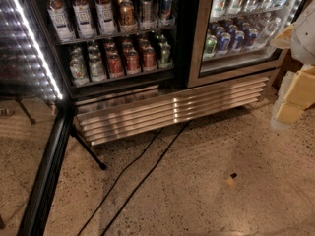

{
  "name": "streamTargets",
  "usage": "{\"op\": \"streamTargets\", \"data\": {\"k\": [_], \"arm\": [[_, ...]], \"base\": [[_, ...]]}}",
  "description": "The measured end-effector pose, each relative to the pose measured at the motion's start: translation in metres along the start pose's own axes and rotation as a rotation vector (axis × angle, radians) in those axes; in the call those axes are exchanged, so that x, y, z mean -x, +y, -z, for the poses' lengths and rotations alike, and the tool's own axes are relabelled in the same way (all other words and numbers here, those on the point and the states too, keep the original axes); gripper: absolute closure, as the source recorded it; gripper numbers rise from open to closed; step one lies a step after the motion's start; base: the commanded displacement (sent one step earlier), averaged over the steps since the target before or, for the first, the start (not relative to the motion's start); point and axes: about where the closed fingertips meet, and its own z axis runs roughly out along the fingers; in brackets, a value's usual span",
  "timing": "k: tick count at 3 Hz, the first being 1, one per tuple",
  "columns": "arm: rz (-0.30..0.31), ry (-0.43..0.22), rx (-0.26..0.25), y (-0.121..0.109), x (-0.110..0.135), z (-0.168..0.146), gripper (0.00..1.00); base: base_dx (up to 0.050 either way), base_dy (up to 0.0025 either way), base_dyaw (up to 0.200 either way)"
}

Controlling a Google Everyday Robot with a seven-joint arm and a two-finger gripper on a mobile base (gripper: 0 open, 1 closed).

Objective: Close left fridge door

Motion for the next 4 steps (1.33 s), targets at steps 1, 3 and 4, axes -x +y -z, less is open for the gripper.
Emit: {"op": "streamTargets", "data": {"k": [1,3,4], "arm": [[0.000,0.000,0.000,0.0000,0.0000,0.0000,0.00],[0.000,0.000,0.000,0.0000,0.0000,0.0000,0.00],[0.000,0.000,0.000,0.0000,0.0000,0.0000,0.00]], "base": [[-0.050,-0.00007,0.001],[0.000,0.00001,-0.200],[0.000,-0.00003,-0.200]]}}
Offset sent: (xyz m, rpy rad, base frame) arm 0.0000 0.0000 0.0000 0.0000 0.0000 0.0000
